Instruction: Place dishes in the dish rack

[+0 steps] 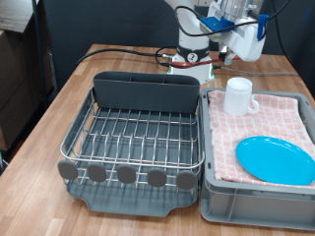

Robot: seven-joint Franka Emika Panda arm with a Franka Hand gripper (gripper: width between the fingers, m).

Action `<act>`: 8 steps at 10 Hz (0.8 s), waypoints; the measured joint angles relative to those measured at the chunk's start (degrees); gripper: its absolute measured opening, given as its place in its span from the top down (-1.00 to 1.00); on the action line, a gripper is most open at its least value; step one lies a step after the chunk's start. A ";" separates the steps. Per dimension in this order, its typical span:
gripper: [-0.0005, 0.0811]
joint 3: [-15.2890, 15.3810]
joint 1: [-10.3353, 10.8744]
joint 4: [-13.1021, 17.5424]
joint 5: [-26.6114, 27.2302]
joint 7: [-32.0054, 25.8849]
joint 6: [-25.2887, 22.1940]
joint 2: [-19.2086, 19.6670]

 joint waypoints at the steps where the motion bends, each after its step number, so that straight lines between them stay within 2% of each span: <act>1: 0.75 -0.71 -0.02 -0.67 0.65 0.58 -0.93 -0.40; 6: 0.75 -4.30 -0.04 -9.86 2.61 3.39 -0.06 -9.08; 8: 0.75 -5.64 0.00 -11.76 3.70 3.54 -0.29 -12.14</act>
